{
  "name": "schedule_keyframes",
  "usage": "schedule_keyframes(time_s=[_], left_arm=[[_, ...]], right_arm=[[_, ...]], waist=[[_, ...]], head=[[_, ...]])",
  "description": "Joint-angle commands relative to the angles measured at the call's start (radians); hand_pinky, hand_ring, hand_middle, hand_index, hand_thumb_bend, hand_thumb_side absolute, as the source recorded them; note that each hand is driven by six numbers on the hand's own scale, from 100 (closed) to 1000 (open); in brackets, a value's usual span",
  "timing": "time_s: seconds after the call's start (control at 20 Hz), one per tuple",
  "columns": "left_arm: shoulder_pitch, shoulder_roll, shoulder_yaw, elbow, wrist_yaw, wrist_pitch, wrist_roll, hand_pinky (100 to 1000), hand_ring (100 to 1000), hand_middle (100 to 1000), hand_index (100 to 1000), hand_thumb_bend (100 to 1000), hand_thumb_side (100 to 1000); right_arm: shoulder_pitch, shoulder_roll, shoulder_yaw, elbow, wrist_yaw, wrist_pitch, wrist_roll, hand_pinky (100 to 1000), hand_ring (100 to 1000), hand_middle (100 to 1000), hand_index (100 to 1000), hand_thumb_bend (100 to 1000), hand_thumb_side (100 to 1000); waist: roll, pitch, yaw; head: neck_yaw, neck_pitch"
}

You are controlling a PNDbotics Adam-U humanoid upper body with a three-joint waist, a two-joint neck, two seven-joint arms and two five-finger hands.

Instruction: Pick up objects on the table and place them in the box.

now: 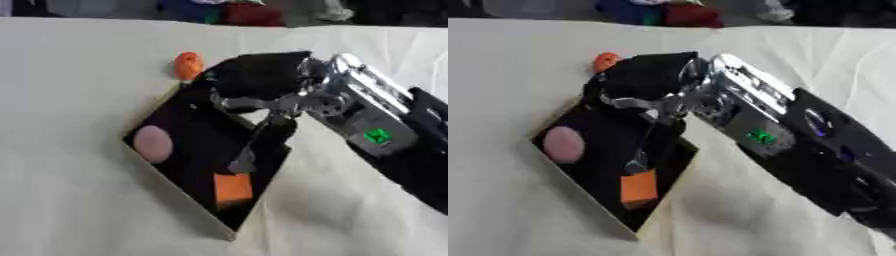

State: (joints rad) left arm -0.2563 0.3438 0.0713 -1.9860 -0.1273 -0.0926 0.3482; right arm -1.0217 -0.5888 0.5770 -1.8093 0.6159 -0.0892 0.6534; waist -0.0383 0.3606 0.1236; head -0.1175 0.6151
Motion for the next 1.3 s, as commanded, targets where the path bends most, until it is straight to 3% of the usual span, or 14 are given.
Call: schedule_keyframes(time_s=[0.05, 0.1, 0.25, 0.35, 0.45, 0.55, 0.7, 1.0, 1.3], left_arm=[[-0.011, 0.019, 0.006, -0.014, -0.002, -0.001, -0.003, 581, 622, 737, 619, 100, 887], [-0.014, 0.023, 0.005, -0.014, -0.002, -0.001, -0.003, 581, 623, 736, 620, 100, 885], [-0.03, 0.046, 0.001, -0.014, -0.002, -0.002, -0.003, 582, 625, 736, 623, 100, 878], [-0.047, 0.069, -0.003, -0.014, -0.008, -0.002, -0.002, 583, 627, 736, 625, 100, 872], [-0.072, 0.103, -0.01, -0.014, -0.026, -0.002, -0.006, 586, 634, 736, 634, 100, 853], [-0.106, 0.145, -0.019, -0.014, -0.053, 0.0, -0.01, 589, 638, 735, 640, 100, 841], [-0.153, 0.197, -0.036, -0.014, -0.095, 0.001, -0.014, 592, 647, 731, 654, 100, 819], [-0.248, 0.311, -0.075, -0.014, -0.174, 0.027, -0.011, 595, 657, 724, 675, 100, 802], [-0.331, 0.424, -0.124, -0.014, -0.218, 0.096, -0.055, 600, 664, 720, 693, 100, 807]], right_arm=[[-0.023, -0.03, -0.056, -0.053, -0.004, 0.021, -0.038, 846, 859, 765, 861, 309, 442], [-0.024, -0.035, -0.073, -0.066, -0.008, 0.03, -0.051, 846, 858, 762, 860, 349, 426], [-0.019, -0.053, -0.127, -0.111, -0.018, 0.056, -0.092, 846, 857, 761, 861, 312, 451], [-0.012, -0.067, -0.17, -0.148, -0.031, 0.074, -0.122, 847, 858, 760, 862, 267, 483], [-0.002, -0.079, -0.212, -0.179, -0.045, 0.094, -0.152, 852, 856, 753, 860, 143, 487], [0.01, -0.092, -0.258, -0.188, -0.071, 0.111, -0.181, 853, 853, 745, 846, 100, 503], [0.036, -0.113, -0.322, -0.19, -0.113, 0.13, -0.224, 849, 841, 712, 791, 100, 553], [0.103, -0.14, -0.46, -0.191, -0.199, 0.155, -0.311, 860, 839, 690, 786, 102, 654], [0.179, -0.155, -0.591, -0.191, -0.282, 0.144, -0.394, 864, 834, 679, 777, 115, 663]], waist=[[0.007, -0.024, -0.002], [0.008, -0.025, -0.002], [0.01, -0.025, -0.006], [0.011, -0.025, -0.009], [0.013, -0.025, -0.014], [0.013, -0.025, -0.018], [0.014, -0.023, -0.025], [0.017, -0.018, -0.044], [0.018, -0.018, -0.069]], head=[[0.003, -0.002], [0.004, -0.002], [0.011, -0.001], [0.015, -0.001], [0.02, 0.0], [0.024, -0.001], [0.032, -0.003], [0.052, -0.01], [0.073, -0.011]])
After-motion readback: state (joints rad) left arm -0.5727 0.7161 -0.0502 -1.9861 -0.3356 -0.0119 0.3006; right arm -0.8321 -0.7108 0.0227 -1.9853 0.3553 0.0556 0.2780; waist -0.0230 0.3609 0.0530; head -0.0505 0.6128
